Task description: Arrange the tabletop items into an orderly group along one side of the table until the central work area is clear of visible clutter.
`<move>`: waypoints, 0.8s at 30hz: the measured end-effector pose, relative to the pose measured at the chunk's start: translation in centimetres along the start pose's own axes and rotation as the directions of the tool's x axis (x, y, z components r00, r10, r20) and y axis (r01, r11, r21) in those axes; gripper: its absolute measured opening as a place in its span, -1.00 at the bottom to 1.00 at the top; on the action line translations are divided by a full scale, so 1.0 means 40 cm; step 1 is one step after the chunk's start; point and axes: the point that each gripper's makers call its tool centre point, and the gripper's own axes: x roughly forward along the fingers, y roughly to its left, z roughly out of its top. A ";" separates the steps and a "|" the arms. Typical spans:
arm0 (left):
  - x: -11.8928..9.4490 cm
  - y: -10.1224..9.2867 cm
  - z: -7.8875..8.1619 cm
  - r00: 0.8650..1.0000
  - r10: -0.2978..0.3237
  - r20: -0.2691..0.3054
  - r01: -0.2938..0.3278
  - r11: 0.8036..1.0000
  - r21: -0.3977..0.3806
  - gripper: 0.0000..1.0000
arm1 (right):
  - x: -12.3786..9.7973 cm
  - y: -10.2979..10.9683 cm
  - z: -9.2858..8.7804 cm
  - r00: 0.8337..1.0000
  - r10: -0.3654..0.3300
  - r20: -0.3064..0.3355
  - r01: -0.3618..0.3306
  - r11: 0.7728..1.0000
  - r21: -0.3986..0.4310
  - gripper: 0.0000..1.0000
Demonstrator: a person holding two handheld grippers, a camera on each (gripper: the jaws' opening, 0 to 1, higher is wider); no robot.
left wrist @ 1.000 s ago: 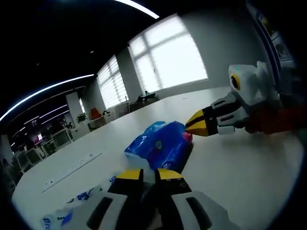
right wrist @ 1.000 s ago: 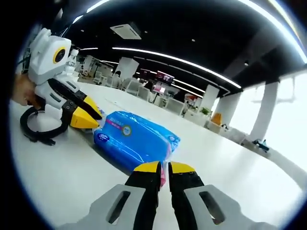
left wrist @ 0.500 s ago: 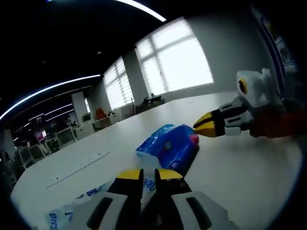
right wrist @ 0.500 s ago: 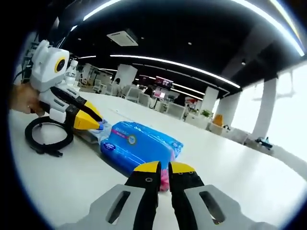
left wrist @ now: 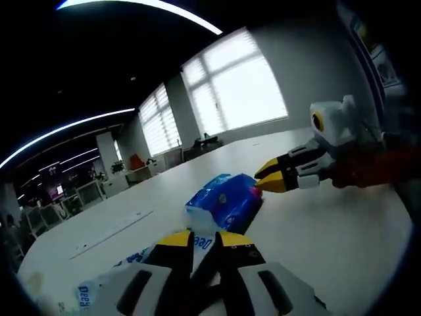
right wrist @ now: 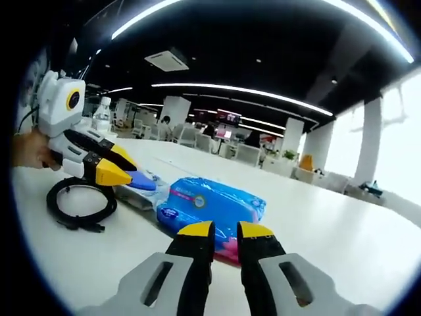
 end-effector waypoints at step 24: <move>-0.165 0.078 -0.046 0.994 0.109 0.005 -0.107 0.985 -0.136 -0.56 | -0.015 0.096 0.044 0.994 0.090 0.056 -0.094 0.993 0.070 -0.67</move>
